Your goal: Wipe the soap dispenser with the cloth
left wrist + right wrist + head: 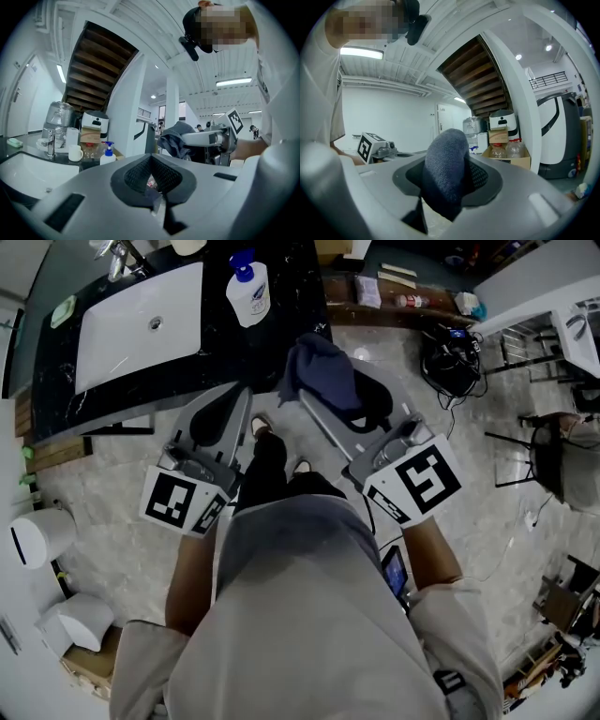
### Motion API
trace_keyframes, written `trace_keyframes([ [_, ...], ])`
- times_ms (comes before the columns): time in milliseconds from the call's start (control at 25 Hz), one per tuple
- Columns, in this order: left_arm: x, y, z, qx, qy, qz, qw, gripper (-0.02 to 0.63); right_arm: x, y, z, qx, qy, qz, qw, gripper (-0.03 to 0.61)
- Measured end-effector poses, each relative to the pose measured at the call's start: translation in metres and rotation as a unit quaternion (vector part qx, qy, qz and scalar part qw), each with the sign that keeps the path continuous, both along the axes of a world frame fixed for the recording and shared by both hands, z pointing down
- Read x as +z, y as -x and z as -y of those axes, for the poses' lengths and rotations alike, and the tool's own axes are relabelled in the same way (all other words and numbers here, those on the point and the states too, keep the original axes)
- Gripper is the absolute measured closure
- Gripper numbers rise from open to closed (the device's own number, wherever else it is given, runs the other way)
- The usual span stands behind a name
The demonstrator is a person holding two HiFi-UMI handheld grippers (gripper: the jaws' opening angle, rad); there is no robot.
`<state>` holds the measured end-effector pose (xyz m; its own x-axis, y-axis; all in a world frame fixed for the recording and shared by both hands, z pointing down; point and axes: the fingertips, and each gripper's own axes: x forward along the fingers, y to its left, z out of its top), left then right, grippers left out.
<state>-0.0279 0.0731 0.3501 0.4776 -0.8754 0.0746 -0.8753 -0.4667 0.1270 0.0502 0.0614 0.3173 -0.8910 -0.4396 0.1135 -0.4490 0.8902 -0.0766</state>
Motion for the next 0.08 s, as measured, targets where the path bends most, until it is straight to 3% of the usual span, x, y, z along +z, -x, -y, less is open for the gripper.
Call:
trace_keyframes([
  [80,-0.0014,0.0014,0.0002,-0.001,-0.001,-0.004,1.0000,0.607,0.0002,0.0007,-0.0006,0.003,0.001,-0.001,1.000,0.410],
])
